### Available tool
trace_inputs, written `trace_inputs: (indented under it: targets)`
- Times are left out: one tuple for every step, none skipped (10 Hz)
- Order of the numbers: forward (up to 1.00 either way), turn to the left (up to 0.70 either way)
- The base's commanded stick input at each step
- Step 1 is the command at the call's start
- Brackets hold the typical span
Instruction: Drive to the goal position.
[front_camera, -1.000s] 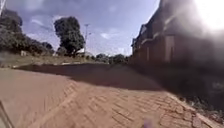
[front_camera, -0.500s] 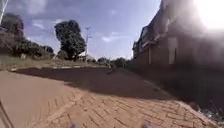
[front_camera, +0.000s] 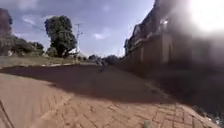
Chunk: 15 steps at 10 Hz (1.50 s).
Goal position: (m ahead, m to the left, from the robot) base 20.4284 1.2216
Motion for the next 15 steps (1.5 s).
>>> trace_inputs:
  targets:
    - [0.70,0.00]
    - [0.70,0.00]
    - [0.70,0.00]
    - [0.70,0.00]
    - [0.70,0.00]
    - [0.70,0.00]
    - [0.70,0.00]
    - [0.70,0.00]
    - [0.70,0.00]
    - [0.70,0.00]
    - [0.70,0.00]
    - [0.70,0.00]
    - [0.70,0.00]
    - [0.70,0.00]
    - [0.70,0.00]
